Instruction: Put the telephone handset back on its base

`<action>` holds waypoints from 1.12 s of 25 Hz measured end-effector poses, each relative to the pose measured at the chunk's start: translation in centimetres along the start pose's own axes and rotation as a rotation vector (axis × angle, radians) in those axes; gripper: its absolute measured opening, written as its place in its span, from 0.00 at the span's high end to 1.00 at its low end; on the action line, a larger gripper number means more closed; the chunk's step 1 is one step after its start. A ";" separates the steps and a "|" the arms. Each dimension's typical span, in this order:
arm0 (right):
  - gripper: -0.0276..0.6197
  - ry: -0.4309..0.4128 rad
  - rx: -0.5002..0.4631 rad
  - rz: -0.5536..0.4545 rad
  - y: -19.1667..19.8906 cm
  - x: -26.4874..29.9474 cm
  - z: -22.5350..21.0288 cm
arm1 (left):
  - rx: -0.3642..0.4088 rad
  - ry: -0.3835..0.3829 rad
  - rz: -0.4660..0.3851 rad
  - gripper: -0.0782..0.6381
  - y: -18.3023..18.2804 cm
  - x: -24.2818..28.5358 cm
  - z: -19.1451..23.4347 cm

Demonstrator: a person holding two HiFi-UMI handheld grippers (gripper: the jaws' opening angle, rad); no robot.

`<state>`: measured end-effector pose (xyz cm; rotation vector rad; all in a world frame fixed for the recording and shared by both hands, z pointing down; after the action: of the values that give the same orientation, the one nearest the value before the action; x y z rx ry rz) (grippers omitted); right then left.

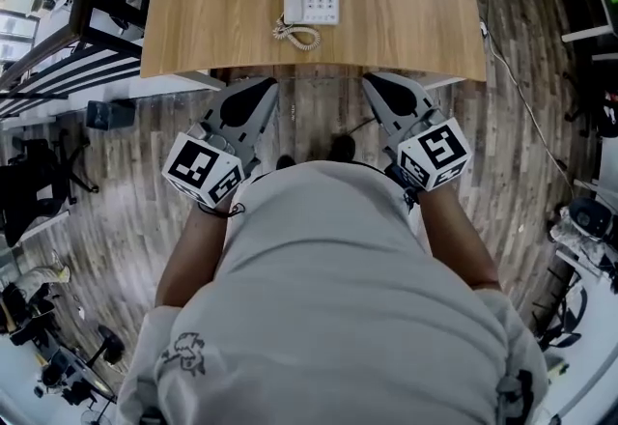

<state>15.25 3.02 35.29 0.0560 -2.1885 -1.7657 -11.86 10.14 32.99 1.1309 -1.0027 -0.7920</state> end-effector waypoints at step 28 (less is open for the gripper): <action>0.95 0.098 -0.057 -0.020 -0.4 4.8 17.1 | -0.027 0.084 -0.034 0.88 2.6 -14.8 6.3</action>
<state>5.94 17.94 32.95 0.1491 -2.0751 -1.7953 -23.08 21.95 32.74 1.1510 -0.9023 -0.7770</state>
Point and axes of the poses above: the fingertips, and each gripper's own axes: x forward along the fingers, z to its left, y out of its underside, the point moved 10 cm from there along -x, backward along the fingers, and after that the axes turned 15 degrees about -y, right-handed, at the moved point
